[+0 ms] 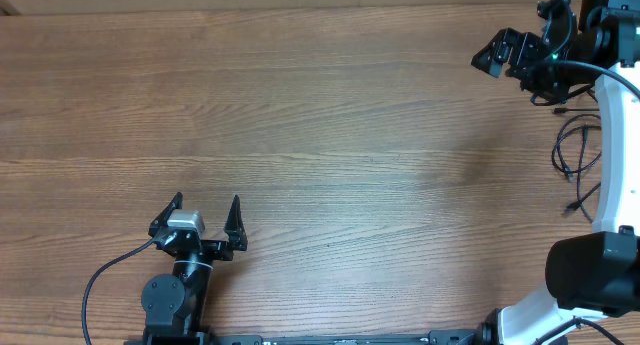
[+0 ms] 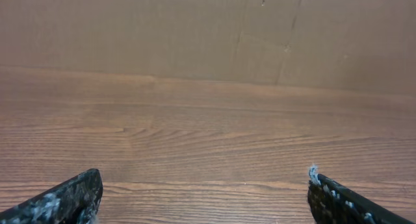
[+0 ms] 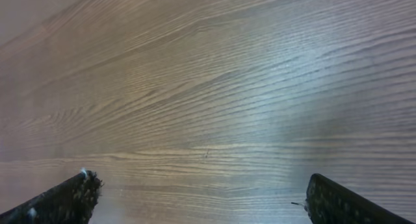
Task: Untangle cables
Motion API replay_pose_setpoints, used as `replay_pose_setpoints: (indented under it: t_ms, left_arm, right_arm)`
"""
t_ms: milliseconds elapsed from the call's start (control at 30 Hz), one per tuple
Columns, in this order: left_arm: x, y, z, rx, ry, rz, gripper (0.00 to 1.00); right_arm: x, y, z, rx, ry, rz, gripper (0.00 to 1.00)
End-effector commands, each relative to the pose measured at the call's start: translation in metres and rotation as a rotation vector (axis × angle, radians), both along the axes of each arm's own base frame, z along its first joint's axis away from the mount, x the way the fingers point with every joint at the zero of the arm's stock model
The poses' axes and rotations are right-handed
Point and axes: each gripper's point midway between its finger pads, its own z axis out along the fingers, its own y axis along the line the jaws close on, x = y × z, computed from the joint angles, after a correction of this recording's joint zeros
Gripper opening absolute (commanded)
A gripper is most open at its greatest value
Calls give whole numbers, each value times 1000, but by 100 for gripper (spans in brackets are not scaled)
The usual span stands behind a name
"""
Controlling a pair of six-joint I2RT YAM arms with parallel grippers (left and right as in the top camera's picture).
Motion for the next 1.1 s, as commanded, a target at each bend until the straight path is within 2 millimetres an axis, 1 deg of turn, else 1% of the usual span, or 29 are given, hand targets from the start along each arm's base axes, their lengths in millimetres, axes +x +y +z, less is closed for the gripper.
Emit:
replay_pose_setpoints:
  t_ms: [0,67,100,167,300,367,467,533,600,667,700,767,900,1067]
  left_arm:
    - [0,4,0,16,-4,20,100]
    - [0,4,0,16,-4,20,100]
    - [0,4,0,16,-4,20,100]
    - [0,4,0,16,-4,20,100]
    - [0,4,0,16,-4,20,100]
    - [0,4,0,16,-4,20,100]
    - [0,4,0,16,-4,20,100]
    - [0,4,0,16,-4,20,100]
    - [0,4,0,16,-4,20,100]
    - [0,4,0,16,-4,20,100]
    - [0,4,0,16,-4,20,100]
    - [0,4,0,16,-4,20,100]
    - [0,4,0,16,-4,20,100]
    - [0,4,0,16,-4,20,100]
  right_arm:
    - [2,11,34,-38,-131,33,100]
    - [9,20,55,-78,-228,49,100]
    - [9,22,60,-95,-250,50,100]
    - [4,27,75,-172,-294,41,100]
    - [-7,30,91,-218,-341,33,100]
    - [-12,30,91,-215,-359,30,100]
    - [-22,35,83,-193,-410,42,100]
    - [-36,41,68,-166,-487,59,100]
    - [-50,42,55,-164,-575,56,100]
    - [-62,41,50,-173,-666,45,100]
    - [-73,39,49,-181,-762,30,100]
    - [-90,34,48,-192,-887,5,100]
    - [-118,29,39,-209,-1049,-28,100]
    - [-145,31,15,-212,-1163,-34,100]
